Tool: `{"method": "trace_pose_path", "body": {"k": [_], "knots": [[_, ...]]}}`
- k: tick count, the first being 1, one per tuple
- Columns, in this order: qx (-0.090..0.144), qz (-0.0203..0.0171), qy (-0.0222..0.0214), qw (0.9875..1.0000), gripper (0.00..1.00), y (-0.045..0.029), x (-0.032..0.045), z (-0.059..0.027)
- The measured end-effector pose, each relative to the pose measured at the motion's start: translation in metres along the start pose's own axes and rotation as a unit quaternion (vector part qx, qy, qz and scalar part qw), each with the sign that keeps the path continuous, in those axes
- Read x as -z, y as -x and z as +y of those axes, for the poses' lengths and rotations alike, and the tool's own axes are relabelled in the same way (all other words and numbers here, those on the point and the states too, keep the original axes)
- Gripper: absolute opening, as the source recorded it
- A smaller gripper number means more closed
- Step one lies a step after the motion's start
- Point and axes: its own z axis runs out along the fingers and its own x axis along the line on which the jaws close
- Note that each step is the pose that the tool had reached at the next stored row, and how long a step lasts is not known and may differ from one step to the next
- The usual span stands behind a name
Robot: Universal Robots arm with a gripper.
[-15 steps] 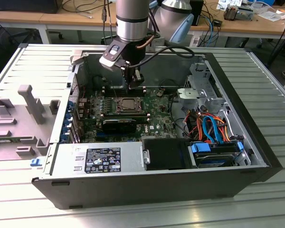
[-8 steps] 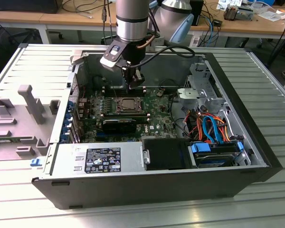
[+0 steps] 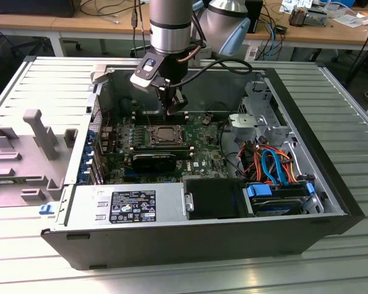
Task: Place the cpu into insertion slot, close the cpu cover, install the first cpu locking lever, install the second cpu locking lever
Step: 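Install the first cpu locking lever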
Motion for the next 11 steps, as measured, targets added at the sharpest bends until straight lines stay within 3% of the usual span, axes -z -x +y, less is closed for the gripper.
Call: {"method": "trace_pose_path", "body": {"k": [11], "knots": [[0.017, -0.0004, 0.0013, 0.9999, 0.11, 0.0, 0.0, 0.0]]}}
